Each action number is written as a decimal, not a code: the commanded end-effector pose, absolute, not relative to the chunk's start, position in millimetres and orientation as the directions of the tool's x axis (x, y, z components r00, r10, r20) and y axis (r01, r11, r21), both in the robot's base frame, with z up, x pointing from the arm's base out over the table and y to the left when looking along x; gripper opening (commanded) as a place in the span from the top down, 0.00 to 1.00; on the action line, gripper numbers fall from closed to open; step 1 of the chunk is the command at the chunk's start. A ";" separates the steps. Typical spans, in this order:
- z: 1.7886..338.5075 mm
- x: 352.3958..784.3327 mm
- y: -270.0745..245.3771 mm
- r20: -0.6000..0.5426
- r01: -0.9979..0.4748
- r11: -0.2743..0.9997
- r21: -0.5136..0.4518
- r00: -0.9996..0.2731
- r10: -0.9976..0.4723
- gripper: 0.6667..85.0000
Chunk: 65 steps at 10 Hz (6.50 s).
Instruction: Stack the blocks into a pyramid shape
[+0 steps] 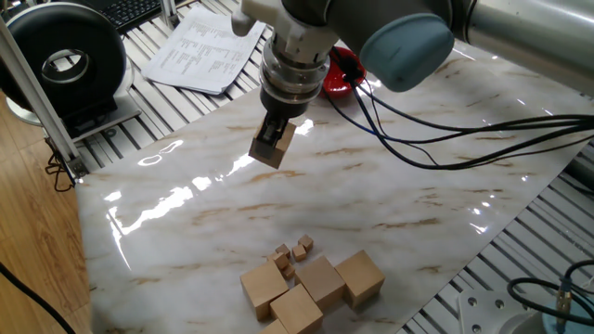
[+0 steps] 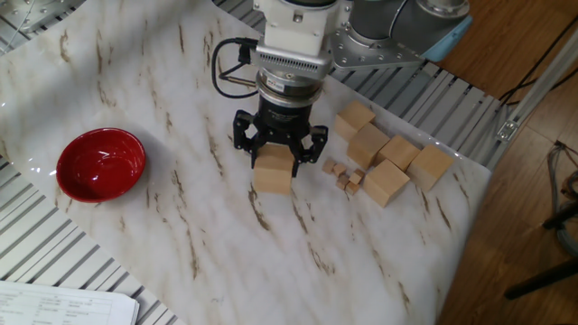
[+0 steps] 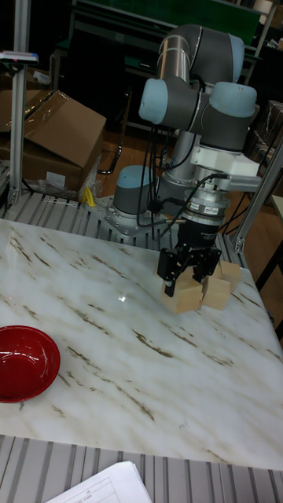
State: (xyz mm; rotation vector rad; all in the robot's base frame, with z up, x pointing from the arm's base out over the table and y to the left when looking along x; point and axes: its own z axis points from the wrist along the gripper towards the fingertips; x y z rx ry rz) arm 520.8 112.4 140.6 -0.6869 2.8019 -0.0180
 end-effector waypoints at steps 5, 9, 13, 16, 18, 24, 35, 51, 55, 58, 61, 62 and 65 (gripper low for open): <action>148.4 523.7 100.1 -0.219 -0.426 0.903 -0.054 -0.877 -0.427 1.00; 179.8 547.6 48.3 -0.131 -0.505 0.863 -0.019 -0.854 -0.503 1.00; 177.9 570.1 2.8 -0.106 -0.607 0.794 -0.044 -0.787 -0.608 1.00; 169.1 573.4 -22.4 -0.118 -0.750 0.658 -0.065 -0.649 -0.751 1.00; 166.8 580.9 -46.5 -0.082 -0.874 0.457 -0.165 -0.450 -0.889 1.00; 139.1 605.7 -10.9 -0.225 -0.779 0.616 -0.119 -0.583 -0.781 1.00; 124.2 598.7 17.5 -0.126 -0.155 0.978 0.140 -0.982 -0.138 1.00; 124.2 617.5 -9.4 -0.140 -0.122 0.989 -0.086 -0.981 -0.133 1.00; 124.4 620.7 -3.8 -0.156 -0.103 0.993 -0.063 -0.981 -0.112 1.00; 124.4 620.3 -4.6 -0.154 -0.102 0.993 -0.066 -0.982 -0.111 1.00; 107.8 626.5 -0.9 -0.084 -0.072 0.996 -0.051 -0.994 -0.076 1.00; 100.4 623.5 11.7 -0.047 -0.016 1.000 0.012 -0.999 -0.016 1.00; 78.4 607.3 -6.1 0.060 -0.052 0.998 -0.017 -0.997 -0.051 1.00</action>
